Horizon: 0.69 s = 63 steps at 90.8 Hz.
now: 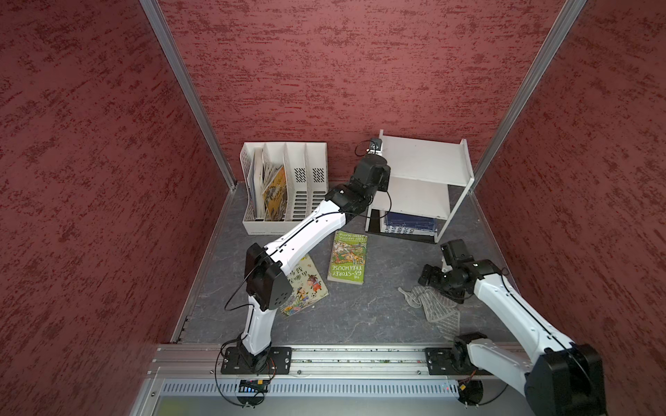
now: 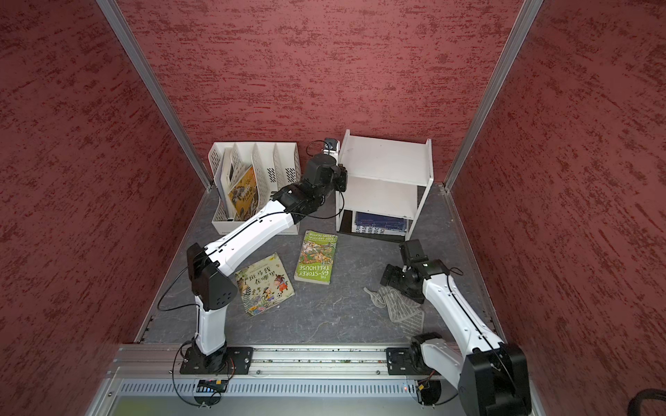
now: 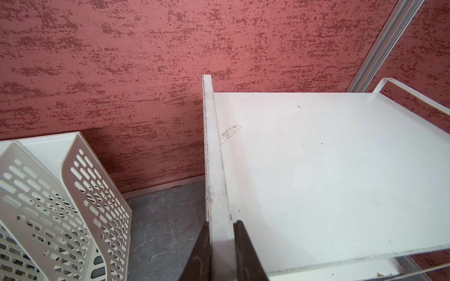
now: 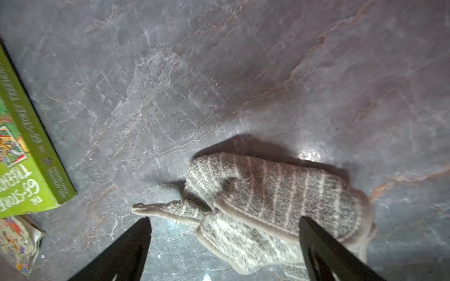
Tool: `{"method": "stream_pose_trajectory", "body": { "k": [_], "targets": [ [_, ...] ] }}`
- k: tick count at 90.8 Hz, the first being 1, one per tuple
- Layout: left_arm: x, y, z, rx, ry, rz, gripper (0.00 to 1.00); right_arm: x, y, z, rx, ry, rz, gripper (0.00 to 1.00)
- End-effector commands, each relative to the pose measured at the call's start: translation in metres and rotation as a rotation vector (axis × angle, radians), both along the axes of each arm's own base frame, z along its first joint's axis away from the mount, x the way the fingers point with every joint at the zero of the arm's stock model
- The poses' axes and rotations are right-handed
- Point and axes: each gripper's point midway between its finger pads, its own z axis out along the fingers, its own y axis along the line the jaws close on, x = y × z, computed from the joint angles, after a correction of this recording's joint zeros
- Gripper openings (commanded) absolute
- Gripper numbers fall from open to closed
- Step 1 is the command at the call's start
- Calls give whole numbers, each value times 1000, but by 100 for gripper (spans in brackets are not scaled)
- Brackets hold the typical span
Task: Wipe the bookshelf clean with a cloth
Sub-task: Pick up the cleaning item at the center of the board.
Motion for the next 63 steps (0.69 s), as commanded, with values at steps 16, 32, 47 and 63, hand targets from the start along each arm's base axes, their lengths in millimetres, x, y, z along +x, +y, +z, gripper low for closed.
{"method": "stream_pose_trajectory", "body": {
  "k": [16, 32, 47, 63],
  "targets": [
    [-15, 18, 27, -34, -13, 3, 7, -4, -1, -30, -178, 81, -5, 85],
    [-21, 24, 26, -35, -9, 16, 7, -12, 5, -55, -158, 143, 18, 71],
    [-24, 31, 26, -30, -9, 29, 10, -16, 6, -66, -160, 173, 29, 45],
    [-29, 38, 38, -28, -28, 33, 17, -9, -1, -57, -177, 129, -3, 14]
  ]
}}
